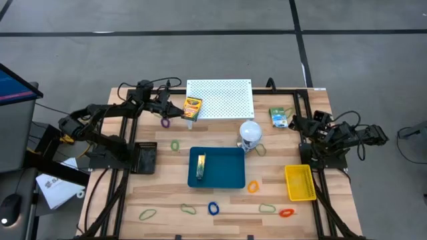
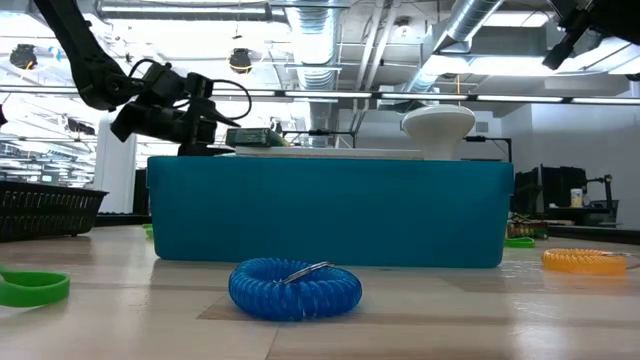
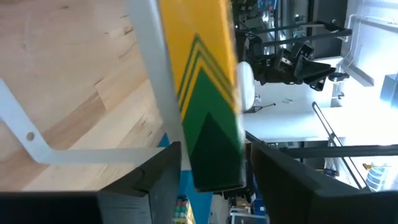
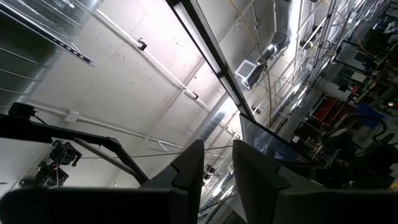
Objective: Pick & Place Office Desk Supplies
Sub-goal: Put the left crayon box into the blue bin
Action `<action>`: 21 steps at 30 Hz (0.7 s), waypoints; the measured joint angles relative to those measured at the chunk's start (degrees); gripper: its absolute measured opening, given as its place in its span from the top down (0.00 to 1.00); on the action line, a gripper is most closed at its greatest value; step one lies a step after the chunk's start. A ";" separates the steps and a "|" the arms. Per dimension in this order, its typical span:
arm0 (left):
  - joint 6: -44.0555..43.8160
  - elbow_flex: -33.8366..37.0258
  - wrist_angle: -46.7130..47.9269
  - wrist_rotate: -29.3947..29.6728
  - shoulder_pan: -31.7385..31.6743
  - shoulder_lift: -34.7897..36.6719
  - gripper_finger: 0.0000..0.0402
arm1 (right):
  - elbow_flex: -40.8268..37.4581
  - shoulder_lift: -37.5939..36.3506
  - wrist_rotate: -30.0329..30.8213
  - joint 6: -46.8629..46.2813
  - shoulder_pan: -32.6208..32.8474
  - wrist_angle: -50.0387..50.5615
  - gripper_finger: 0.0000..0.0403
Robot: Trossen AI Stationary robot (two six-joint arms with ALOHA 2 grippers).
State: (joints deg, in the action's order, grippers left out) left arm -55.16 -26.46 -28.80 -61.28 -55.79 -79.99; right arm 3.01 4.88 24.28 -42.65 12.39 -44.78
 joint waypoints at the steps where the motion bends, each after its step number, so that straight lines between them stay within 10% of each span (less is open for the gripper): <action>1: -0.24 0.00 -0.60 0.00 0.00 0.02 0.52 | 0.00 0.00 0.01 0.00 0.01 0.22 0.79; 21: -2.33 0.00 -1.51 3.04 2.49 0.02 0.58 | 0.00 0.00 0.01 -0.44 0.00 1.67 0.79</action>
State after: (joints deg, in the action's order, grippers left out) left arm -57.49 -26.46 -30.31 -58.23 -53.30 -79.96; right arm 3.01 4.89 24.29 -43.09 12.39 -43.12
